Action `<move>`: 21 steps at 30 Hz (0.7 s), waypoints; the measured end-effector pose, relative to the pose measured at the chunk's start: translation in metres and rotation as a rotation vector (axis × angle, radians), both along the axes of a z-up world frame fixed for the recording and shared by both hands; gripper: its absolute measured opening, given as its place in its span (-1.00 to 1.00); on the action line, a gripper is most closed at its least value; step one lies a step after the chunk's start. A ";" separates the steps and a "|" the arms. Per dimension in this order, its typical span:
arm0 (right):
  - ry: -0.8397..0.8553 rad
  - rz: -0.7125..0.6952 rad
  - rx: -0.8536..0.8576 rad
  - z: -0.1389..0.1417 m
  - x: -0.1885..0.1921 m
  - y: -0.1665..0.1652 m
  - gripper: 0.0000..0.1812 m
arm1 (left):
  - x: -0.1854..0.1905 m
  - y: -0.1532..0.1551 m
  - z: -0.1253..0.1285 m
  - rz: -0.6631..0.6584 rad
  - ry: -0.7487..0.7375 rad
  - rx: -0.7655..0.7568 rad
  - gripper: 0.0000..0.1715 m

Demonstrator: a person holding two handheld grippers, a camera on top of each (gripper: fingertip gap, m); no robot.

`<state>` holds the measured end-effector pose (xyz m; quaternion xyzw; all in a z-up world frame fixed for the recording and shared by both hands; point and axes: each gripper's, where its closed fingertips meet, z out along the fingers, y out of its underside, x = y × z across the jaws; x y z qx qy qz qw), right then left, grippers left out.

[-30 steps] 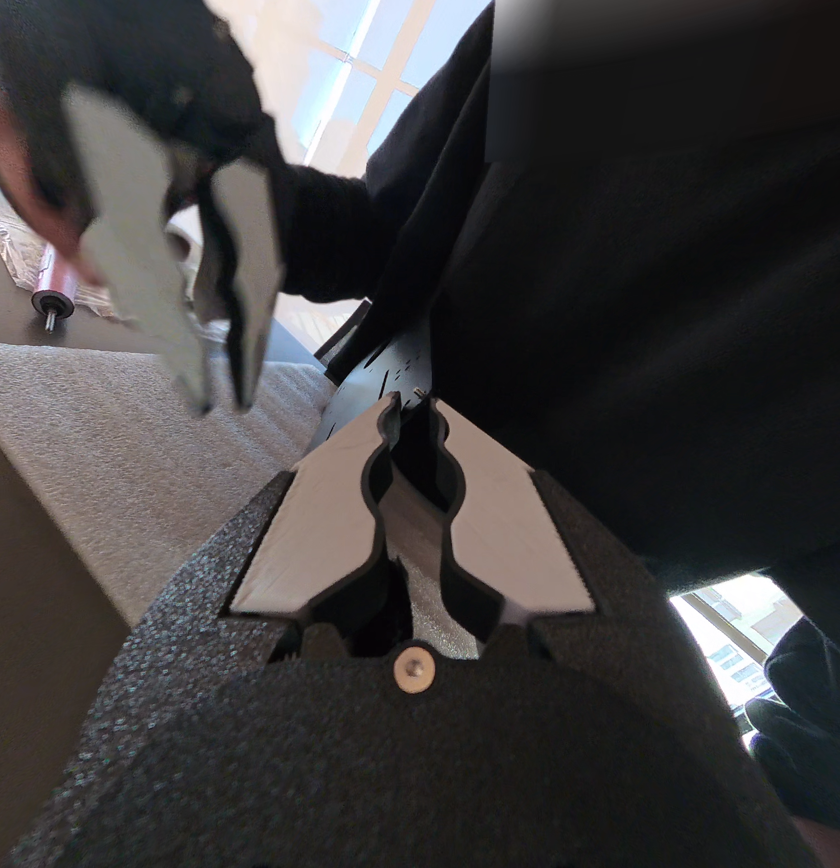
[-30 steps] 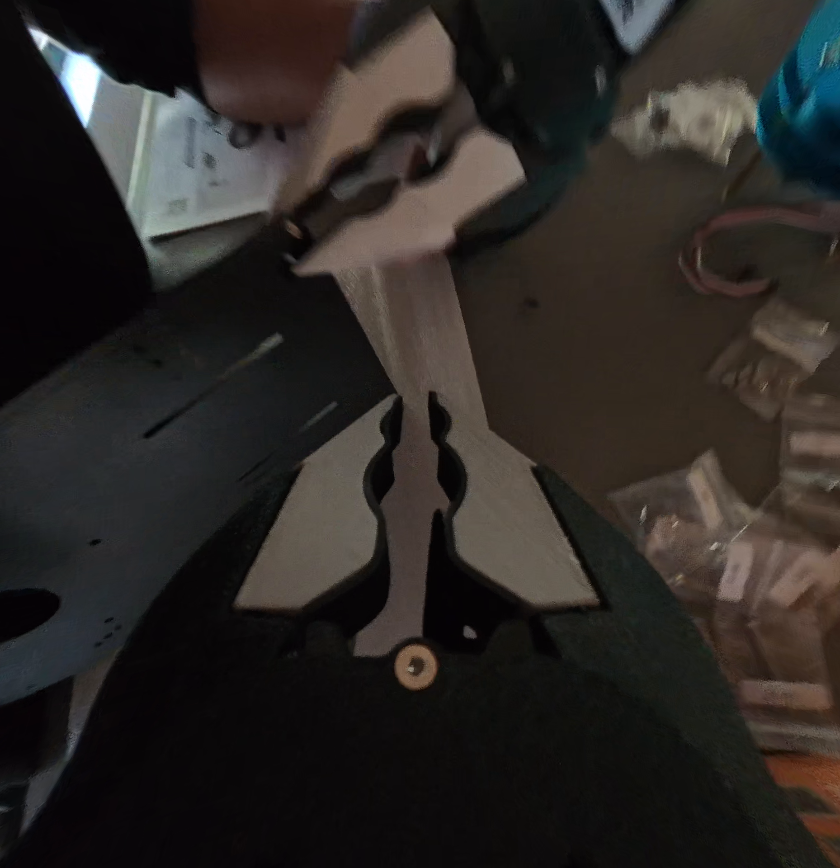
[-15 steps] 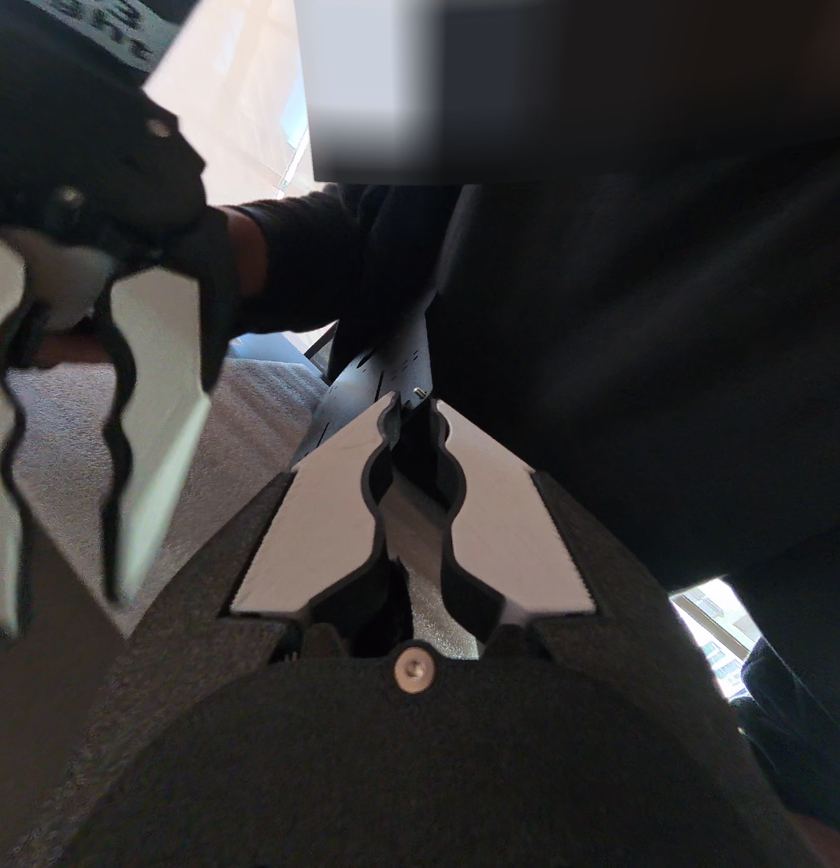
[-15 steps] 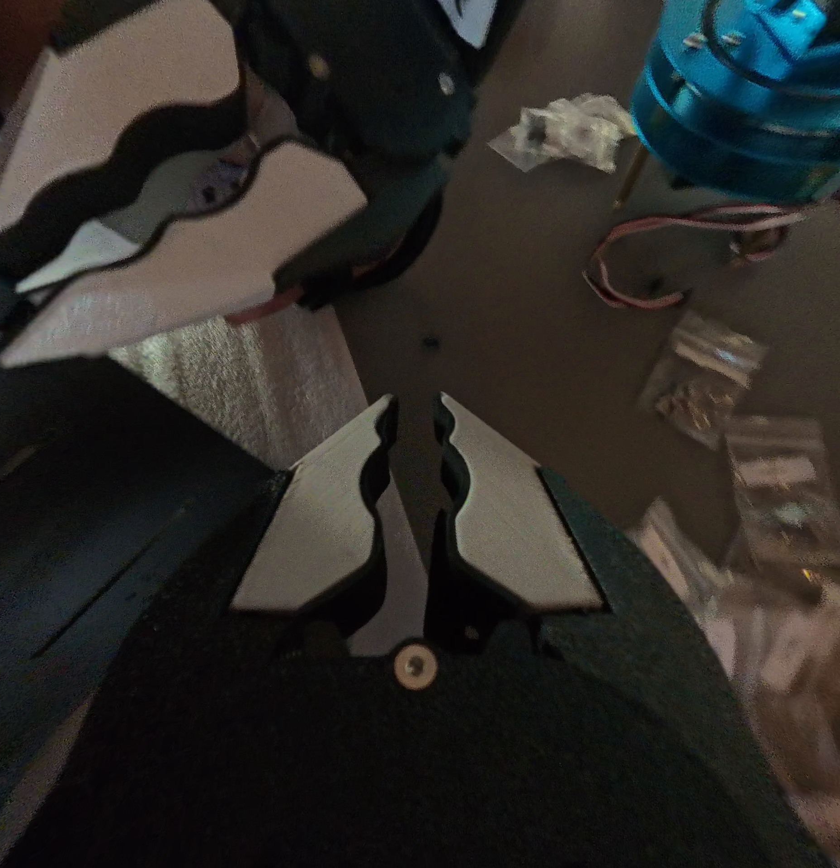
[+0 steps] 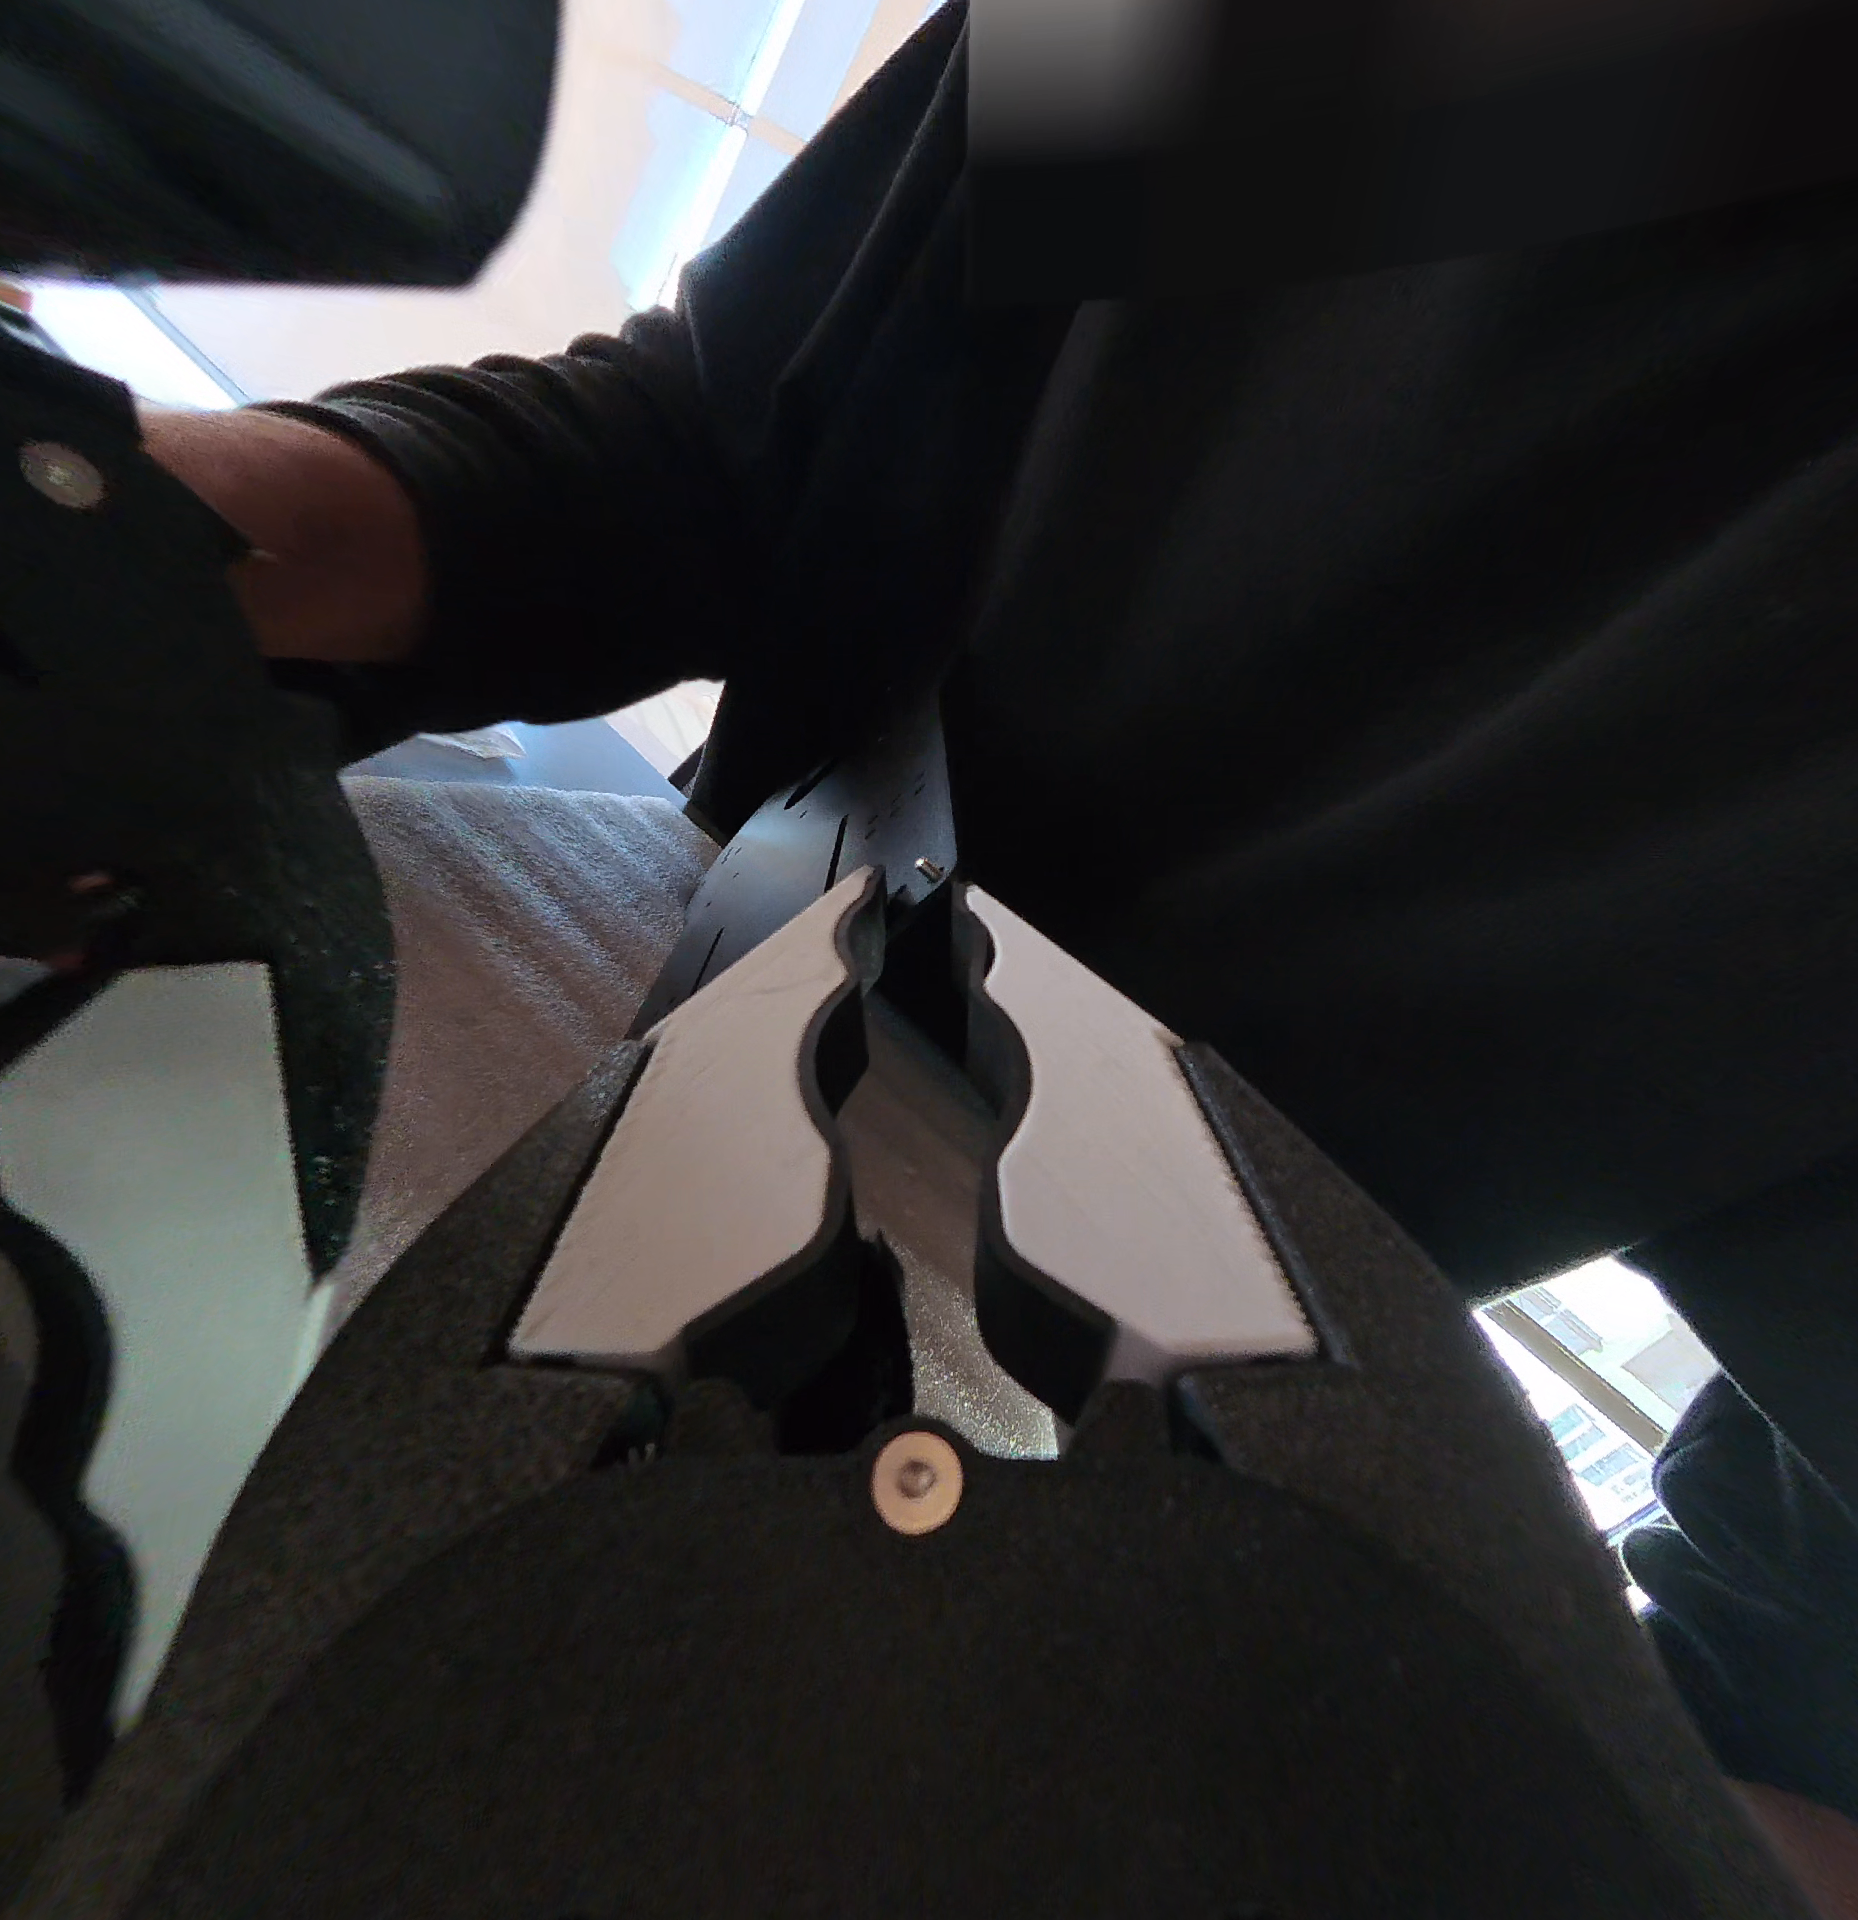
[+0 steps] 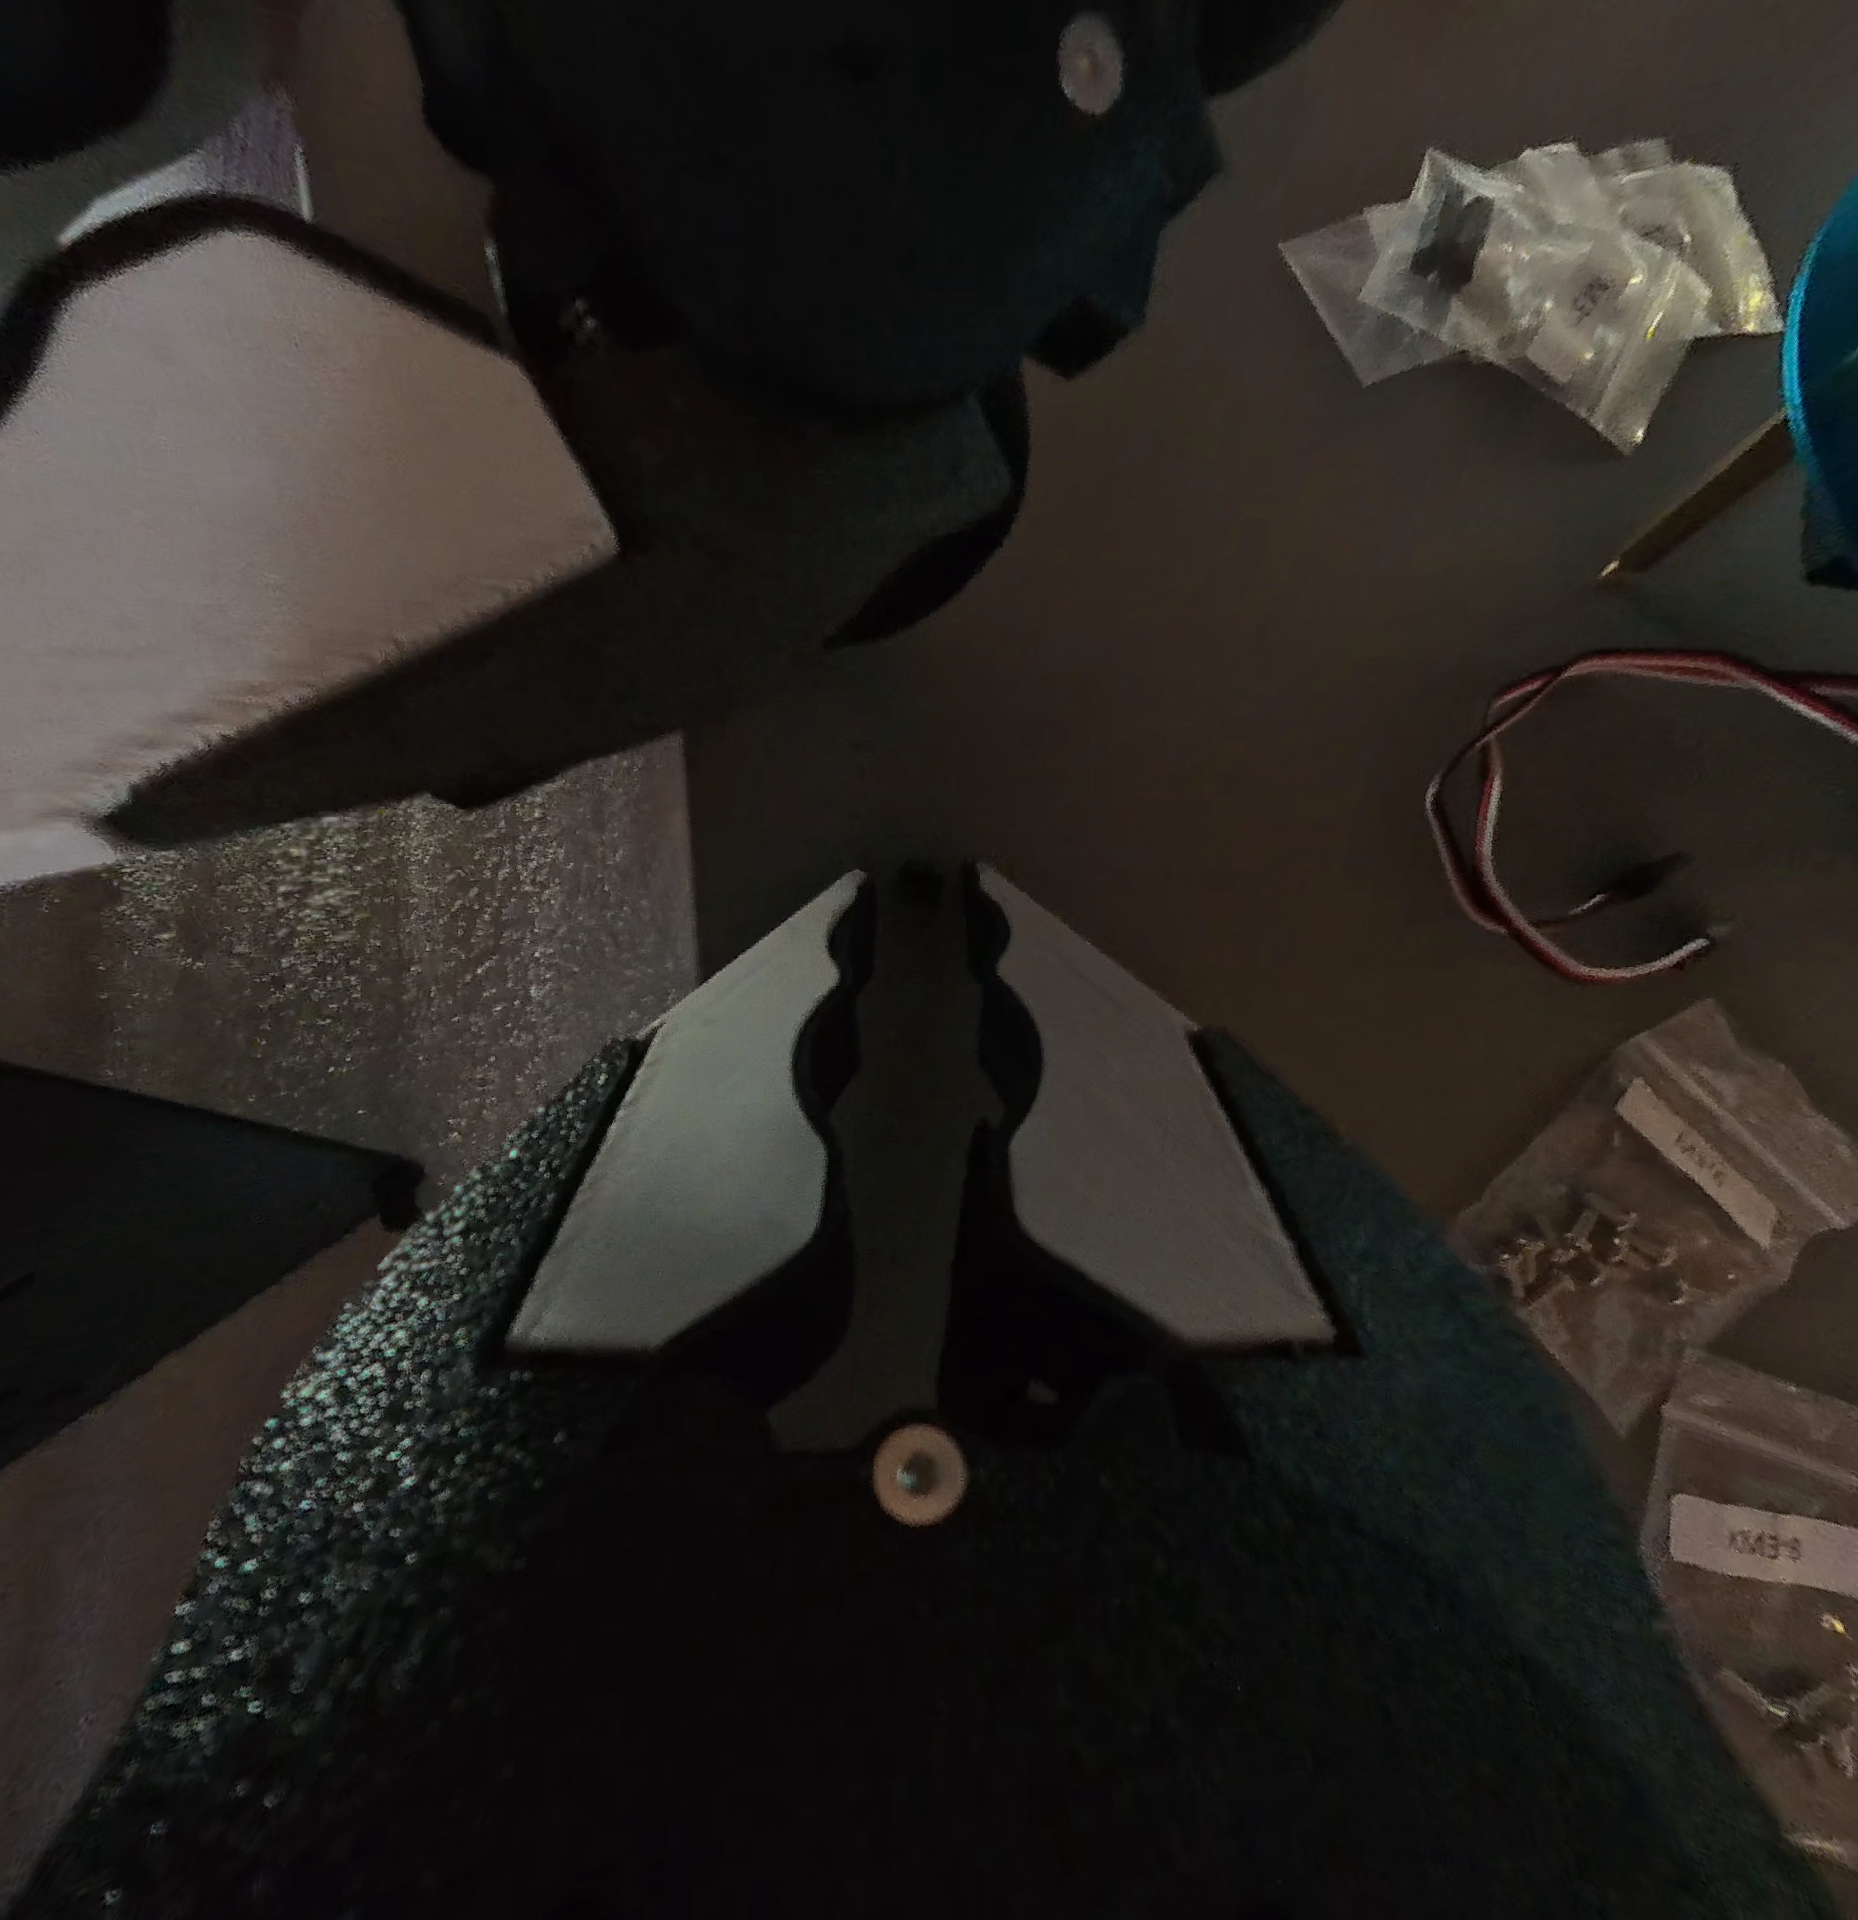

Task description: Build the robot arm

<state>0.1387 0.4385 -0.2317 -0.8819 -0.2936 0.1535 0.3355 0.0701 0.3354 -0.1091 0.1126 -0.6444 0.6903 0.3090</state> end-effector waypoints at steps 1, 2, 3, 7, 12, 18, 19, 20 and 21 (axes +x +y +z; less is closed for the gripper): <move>-0.001 0.004 -0.005 0.000 0.001 -0.001 -0.86 | 0.000 0.000 0.000 -0.001 0.001 -0.001 -0.88; -0.004 0.016 -0.013 0.000 0.000 -0.002 -0.93 | 0.000 0.000 0.000 -0.002 0.002 -0.002 -0.88; -0.012 0.020 -0.013 0.000 0.001 -0.002 -1.00 | 0.000 0.000 0.000 -0.003 0.003 -0.002 -0.88; -0.029 -0.038 -0.031 0.002 0.010 -0.009 -1.00 | 0.000 0.000 0.000 -0.003 0.004 -0.003 -0.88; -0.006 -0.008 0.058 0.028 0.016 -0.025 -1.00 | -0.001 0.000 0.000 -0.002 -0.002 0.000 -0.88; 0.172 0.081 -0.035 0.027 0.004 -0.017 -0.74 | -0.005 0.001 -0.001 -0.007 -0.025 0.031 -0.88; 0.180 0.100 -0.042 0.025 0.001 -0.018 -0.71 | -0.005 0.001 -0.001 -0.004 -0.029 0.035 -0.88; 0.170 0.128 -0.039 0.021 -0.003 -0.019 -0.71 | -0.004 0.000 -0.001 0.000 -0.033 0.038 -0.88; 0.145 0.151 -0.029 0.017 -0.006 -0.020 -0.72 | -0.004 0.000 -0.001 0.001 -0.033 0.040 -0.88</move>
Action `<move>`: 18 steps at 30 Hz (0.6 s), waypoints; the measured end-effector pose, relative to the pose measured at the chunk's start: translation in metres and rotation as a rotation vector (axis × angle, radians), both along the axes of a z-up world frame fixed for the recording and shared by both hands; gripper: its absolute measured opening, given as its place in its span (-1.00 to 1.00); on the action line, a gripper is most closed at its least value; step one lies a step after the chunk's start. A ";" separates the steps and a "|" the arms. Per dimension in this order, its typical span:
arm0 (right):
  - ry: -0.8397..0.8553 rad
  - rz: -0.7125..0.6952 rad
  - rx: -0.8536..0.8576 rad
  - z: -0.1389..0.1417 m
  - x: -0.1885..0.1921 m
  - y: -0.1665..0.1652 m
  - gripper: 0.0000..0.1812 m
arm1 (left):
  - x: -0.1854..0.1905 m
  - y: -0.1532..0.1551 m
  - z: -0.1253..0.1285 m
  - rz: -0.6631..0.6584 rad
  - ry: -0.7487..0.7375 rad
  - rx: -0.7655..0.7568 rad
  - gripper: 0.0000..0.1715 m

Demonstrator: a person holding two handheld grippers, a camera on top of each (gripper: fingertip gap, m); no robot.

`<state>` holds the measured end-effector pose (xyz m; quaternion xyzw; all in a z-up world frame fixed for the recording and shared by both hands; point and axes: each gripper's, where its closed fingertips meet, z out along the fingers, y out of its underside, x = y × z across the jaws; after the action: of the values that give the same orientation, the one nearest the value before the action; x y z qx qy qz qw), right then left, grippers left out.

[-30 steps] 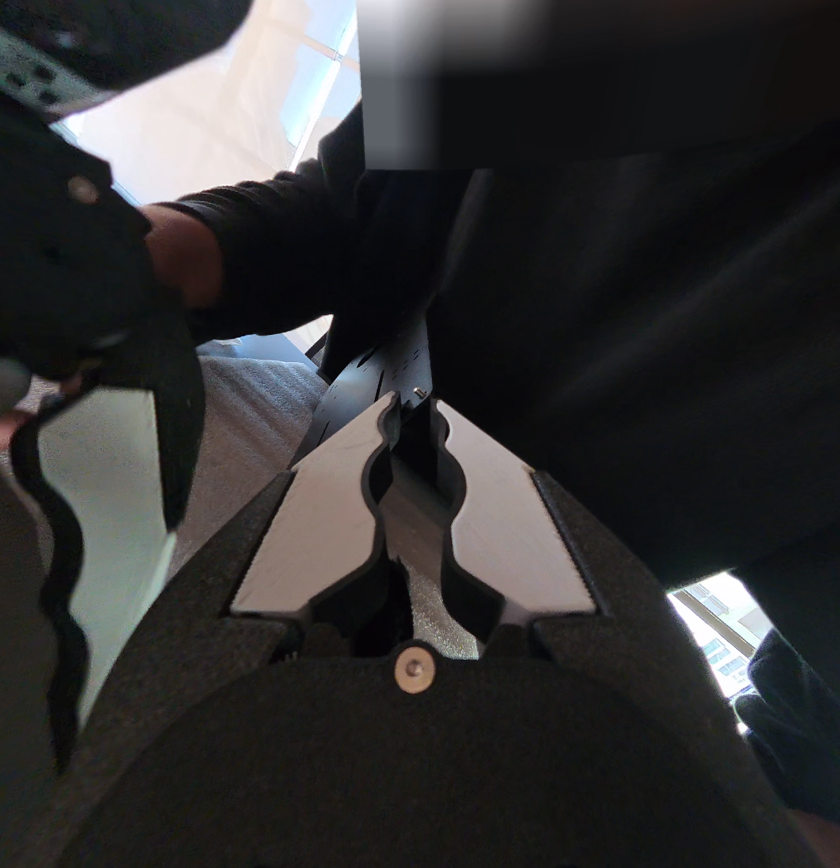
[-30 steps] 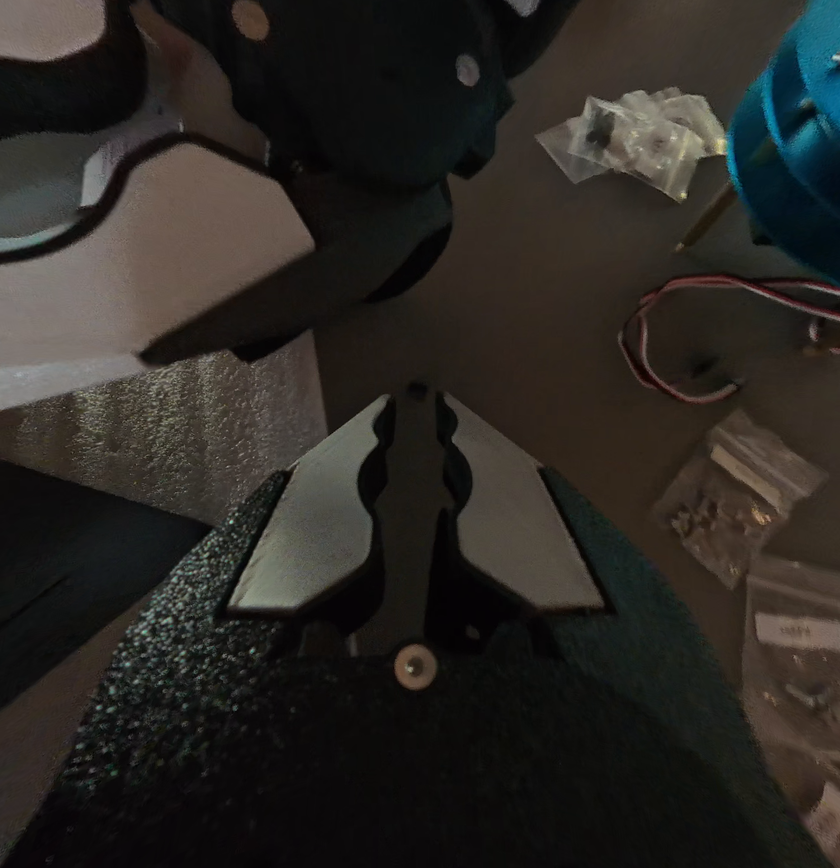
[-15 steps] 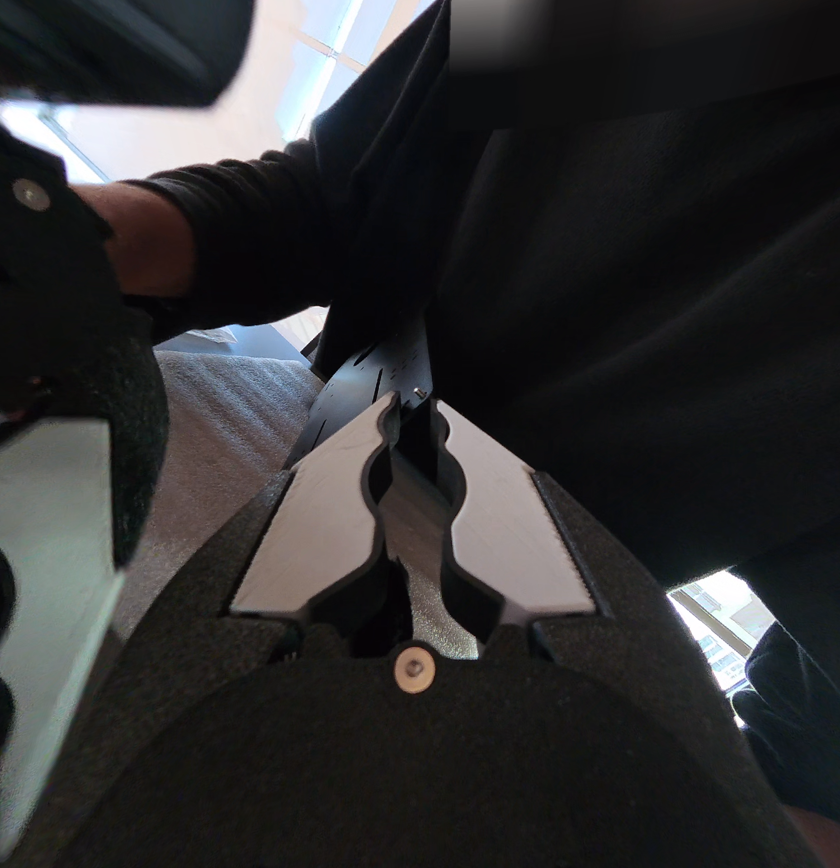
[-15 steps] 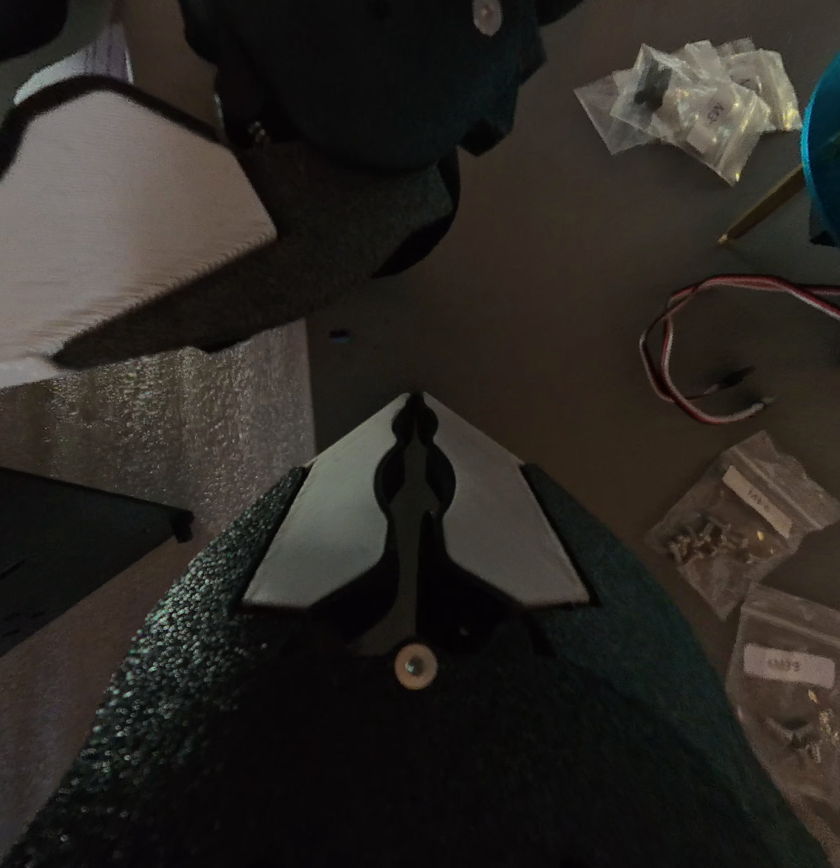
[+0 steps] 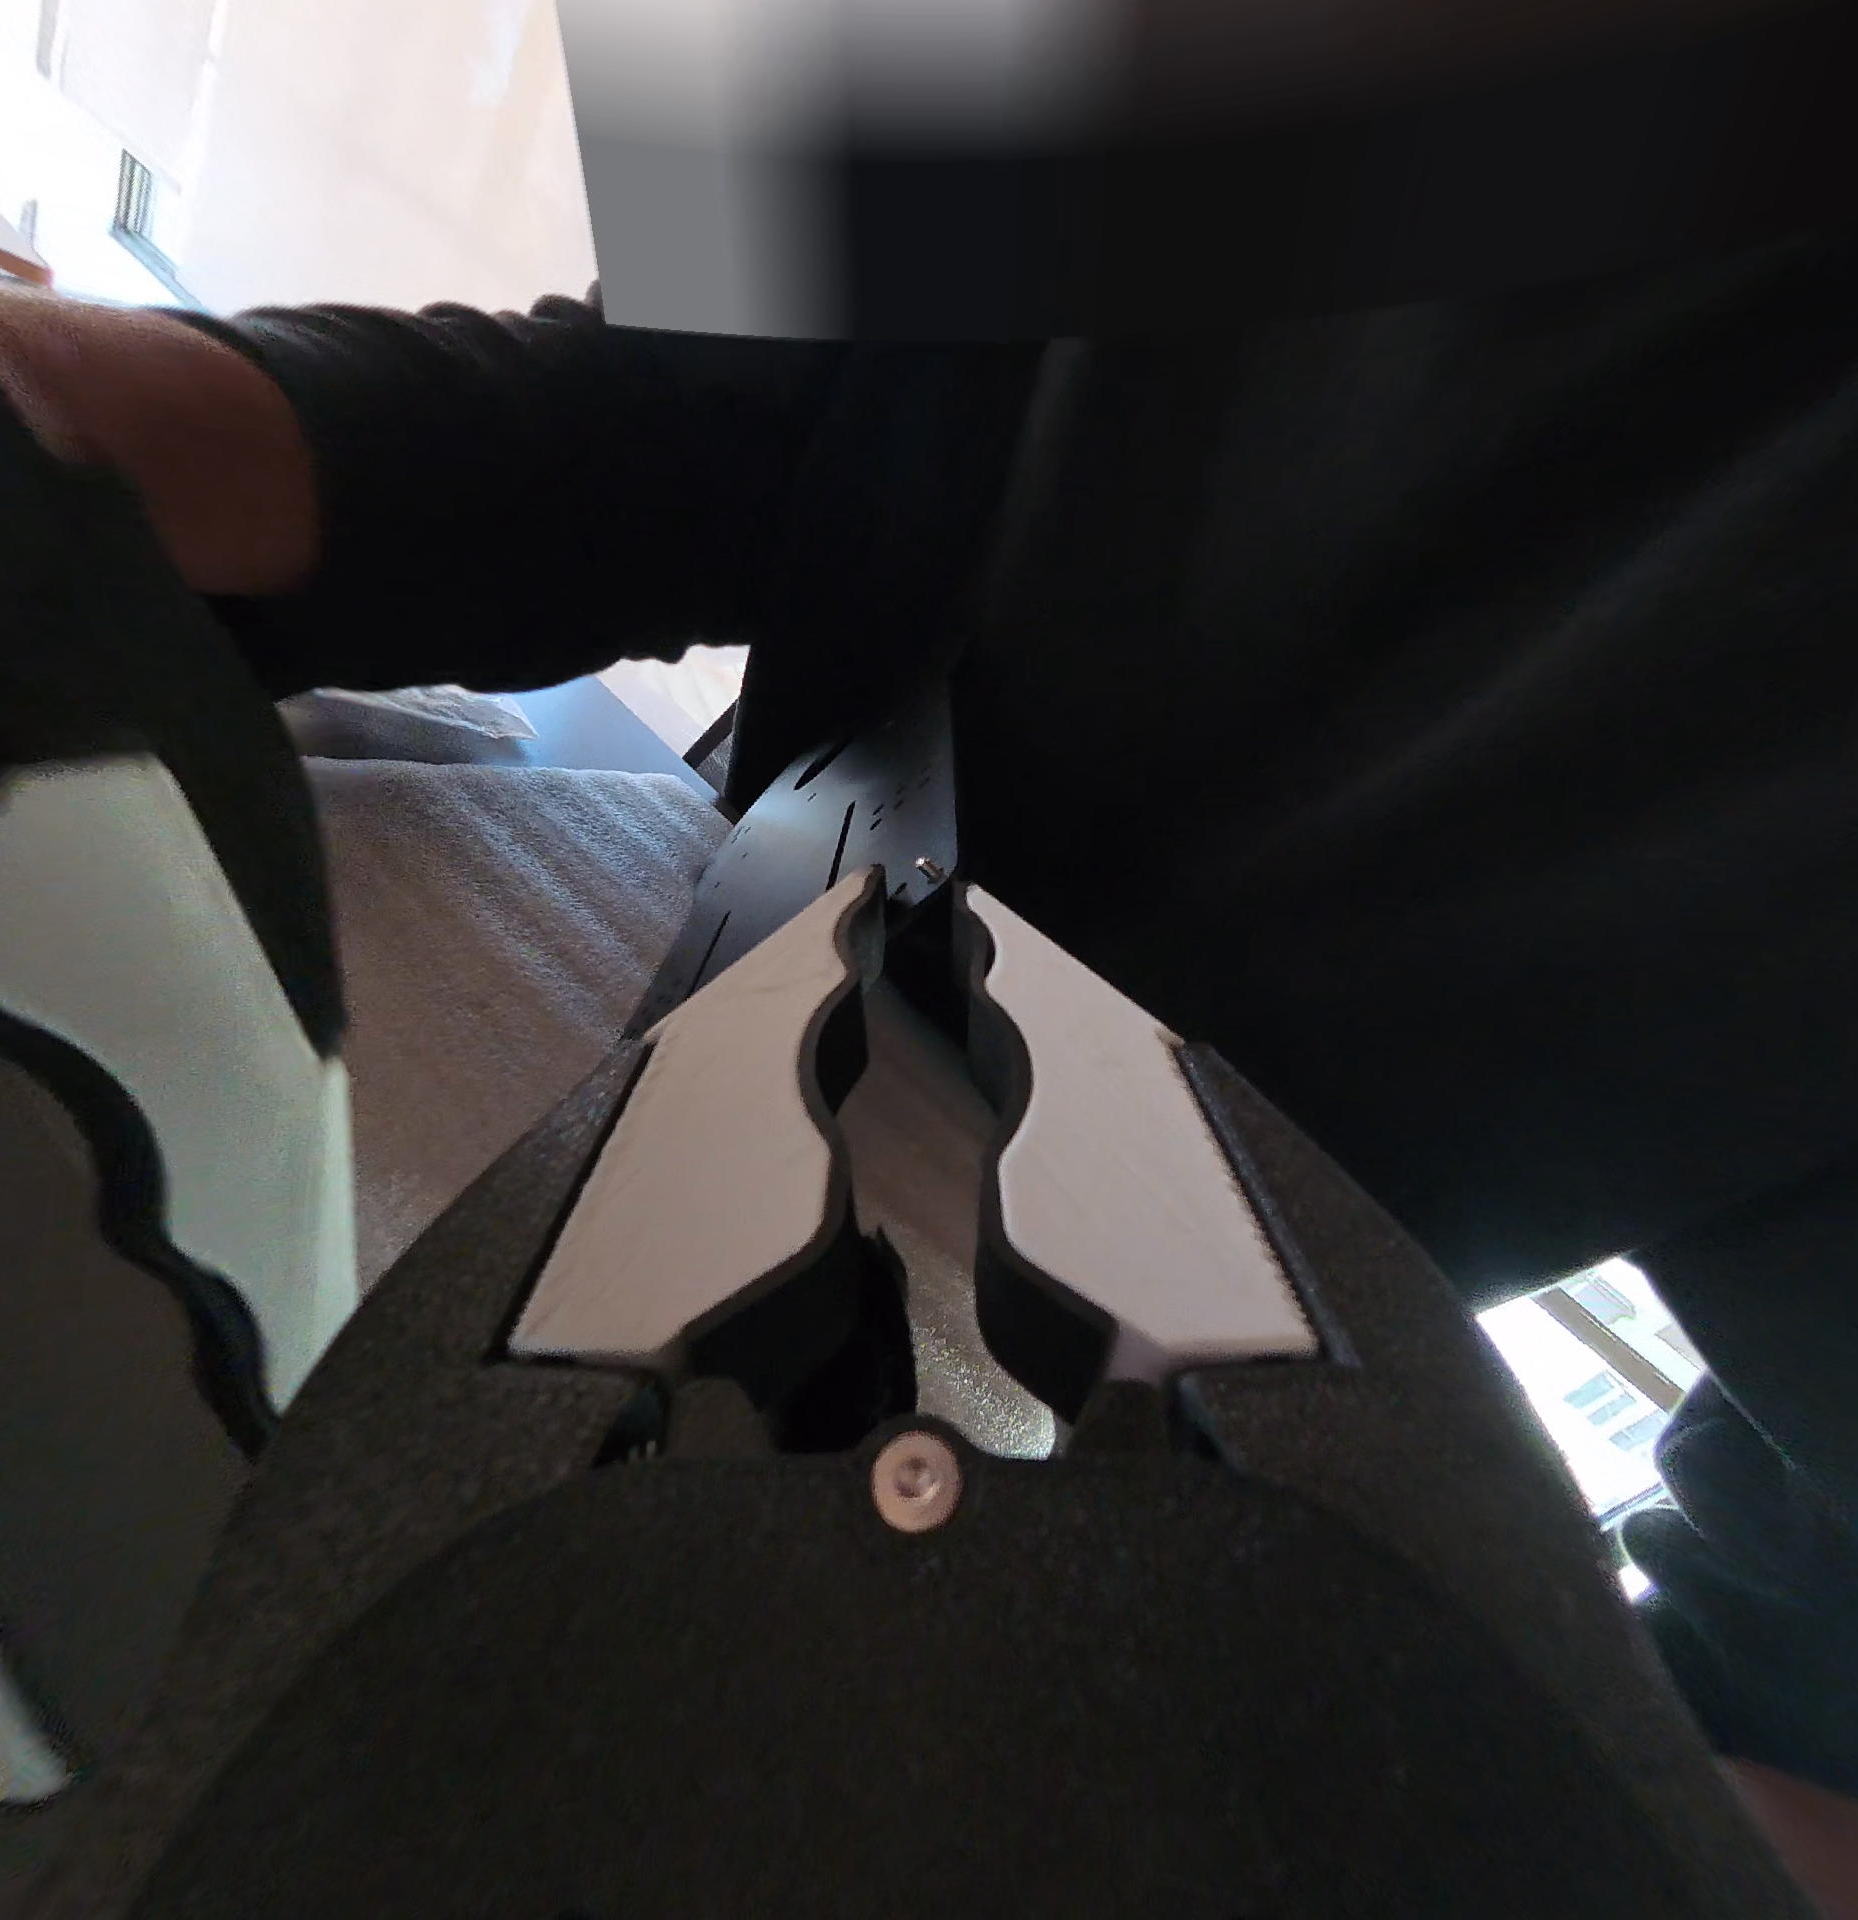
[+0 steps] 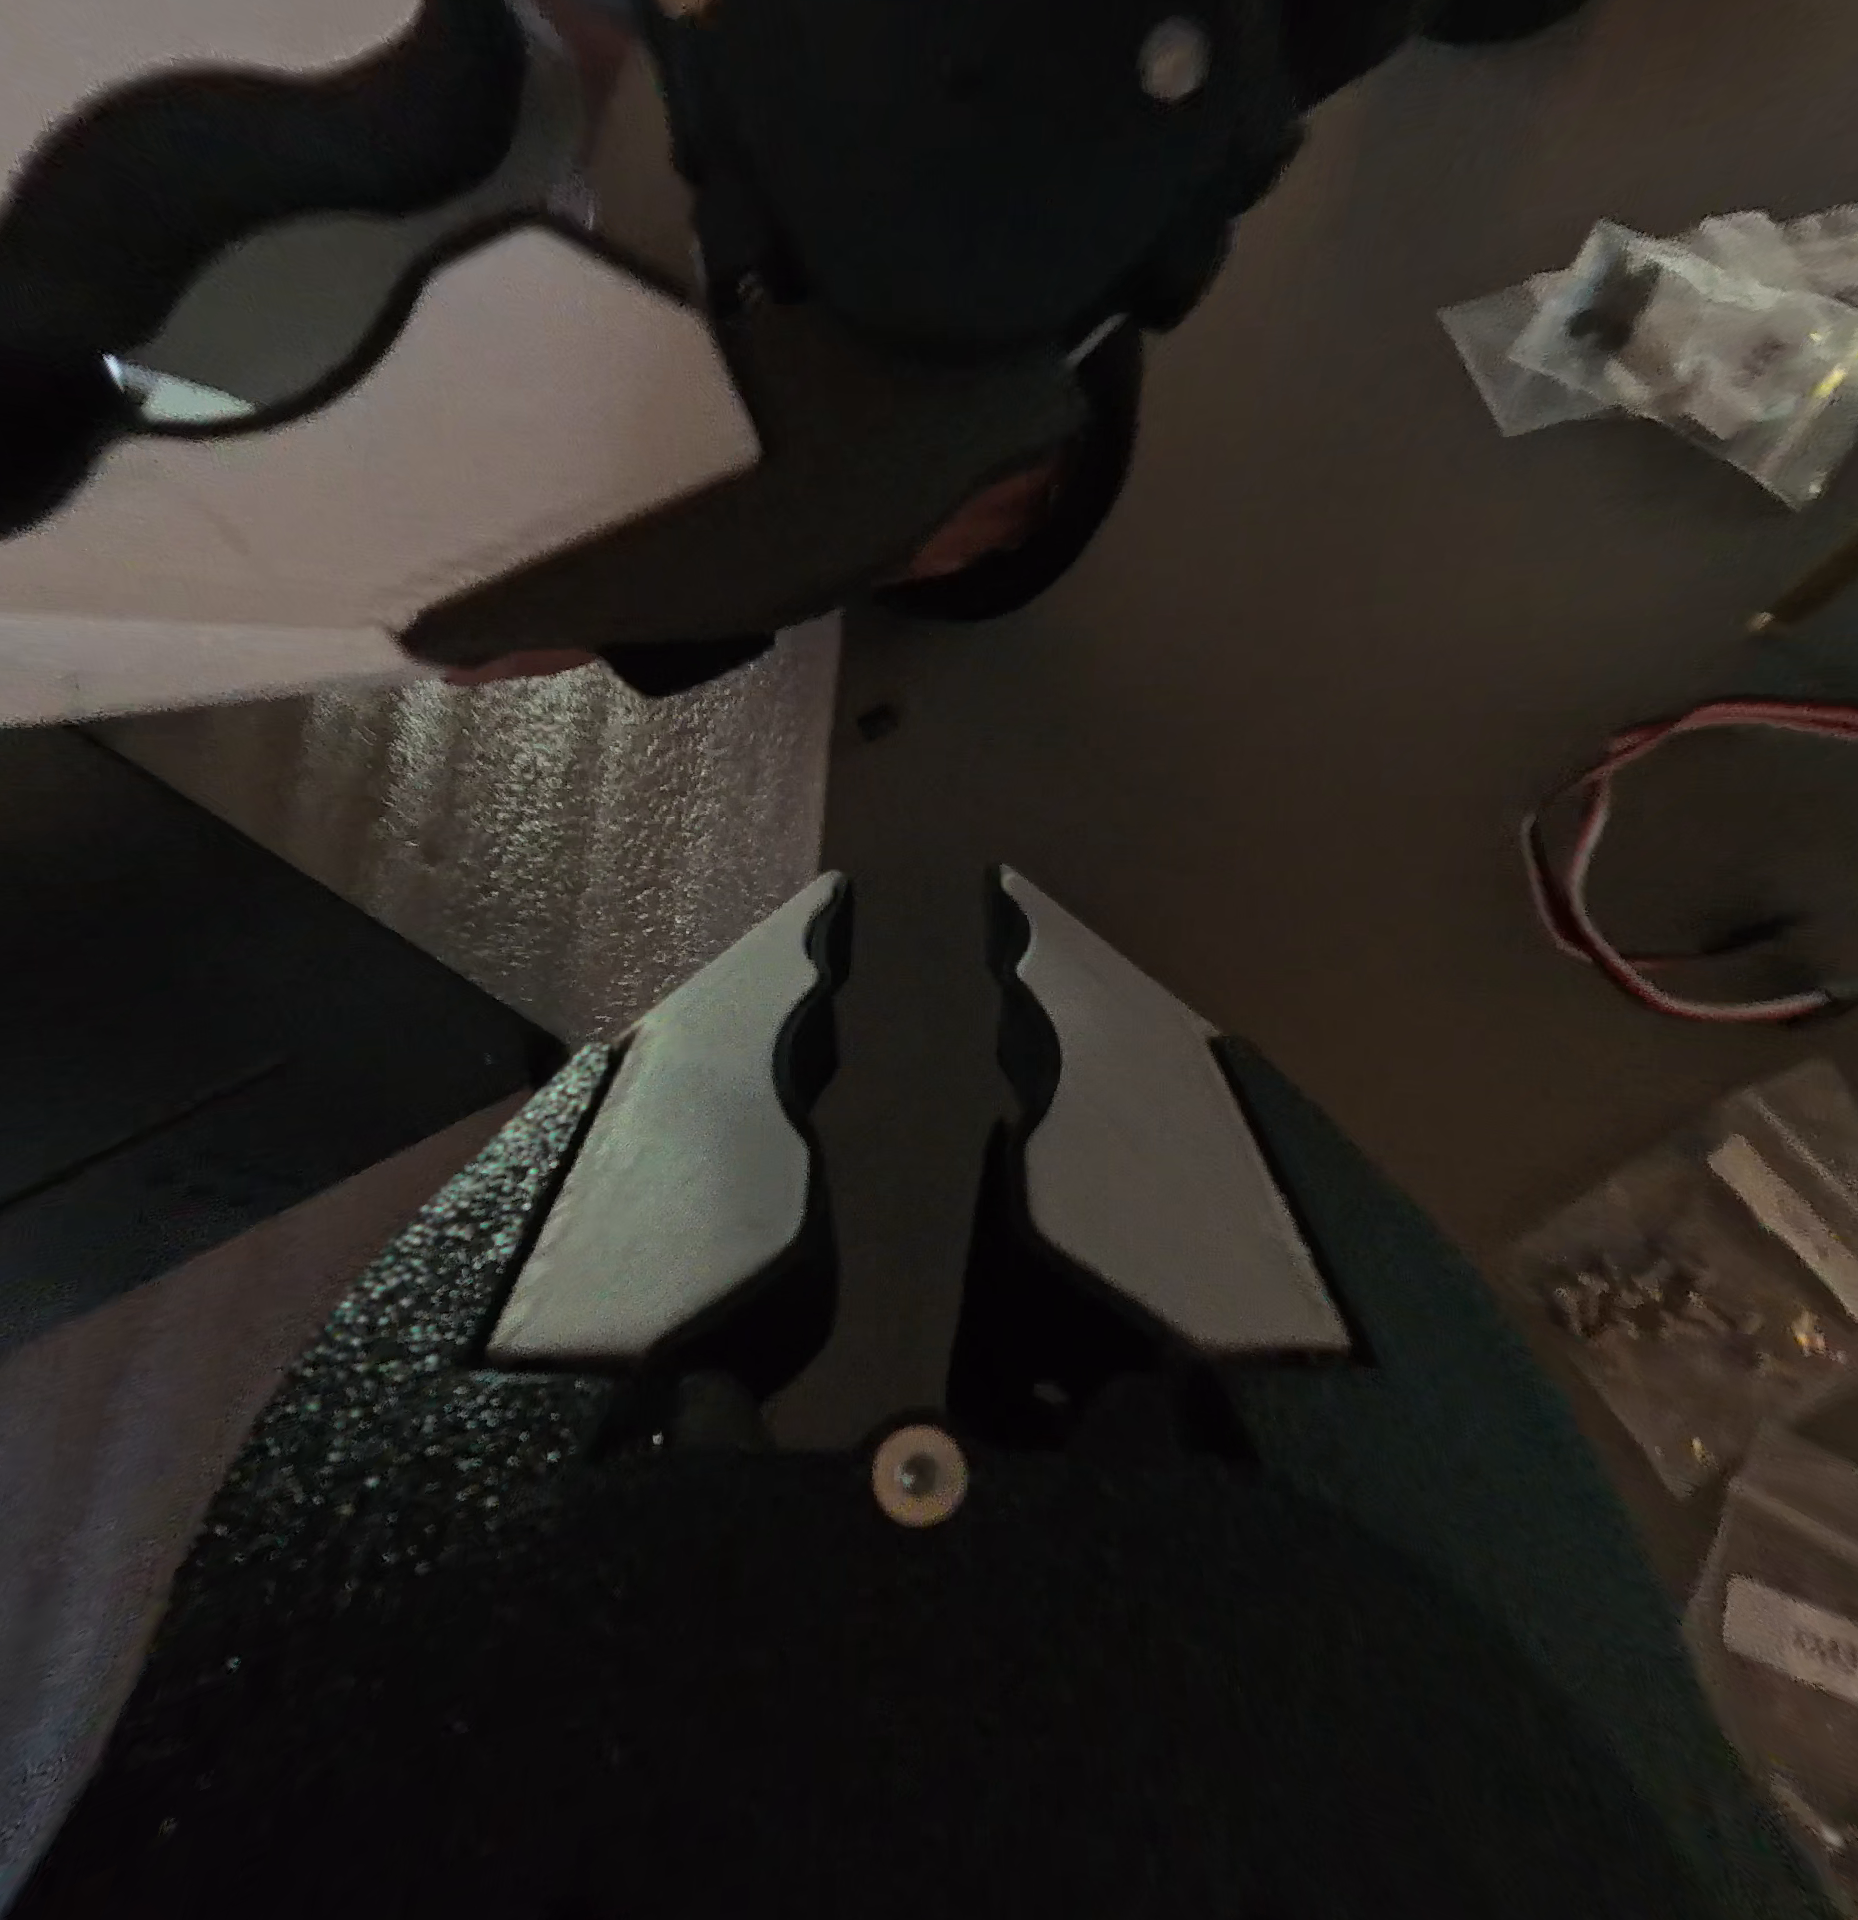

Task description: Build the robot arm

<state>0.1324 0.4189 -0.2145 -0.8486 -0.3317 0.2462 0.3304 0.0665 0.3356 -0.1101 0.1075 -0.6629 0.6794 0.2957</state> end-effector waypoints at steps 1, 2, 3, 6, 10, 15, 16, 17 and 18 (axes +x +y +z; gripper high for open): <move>-0.018 0.017 0.011 -0.004 -0.003 0.000 -0.75 | 0.000 0.000 0.000 0.000 0.000 0.001 -0.88; -0.027 0.033 0.016 -0.006 -0.007 0.000 -0.75 | 0.000 0.000 0.000 0.000 -0.001 0.001 -0.88; -0.031 0.046 0.015 -0.008 -0.010 0.001 -0.75 | 0.000 0.000 0.000 -0.001 0.000 -0.001 -0.88; -0.043 0.021 -0.017 -0.010 -0.005 0.006 -0.76 | 0.002 0.000 0.000 0.002 0.007 -0.008 -0.88; 0.099 -0.034 0.025 0.024 0.001 0.007 -0.82 | 0.002 0.000 0.000 0.004 0.004 -0.006 -0.88; 0.032 0.067 0.026 0.004 -0.020 0.012 -0.77 | 0.001 0.000 0.000 0.001 -0.001 -0.001 -0.88; 0.016 0.087 0.018 -0.002 -0.024 0.013 -0.76 | 0.001 0.000 0.000 0.001 -0.001 -0.001 -0.88; 0.017 0.105 0.004 -0.006 -0.028 0.015 -0.75 | 0.001 0.000 0.000 0.001 -0.002 -0.001 -0.88; 0.030 0.126 -0.016 -0.007 -0.032 0.015 -0.74 | 0.000 0.000 0.000 0.002 -0.003 0.000 -0.88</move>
<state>0.1006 0.4342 -0.2218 -0.8249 -0.3773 0.2819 0.3125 0.0670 0.3356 -0.1101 0.1069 -0.6632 0.6799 0.2941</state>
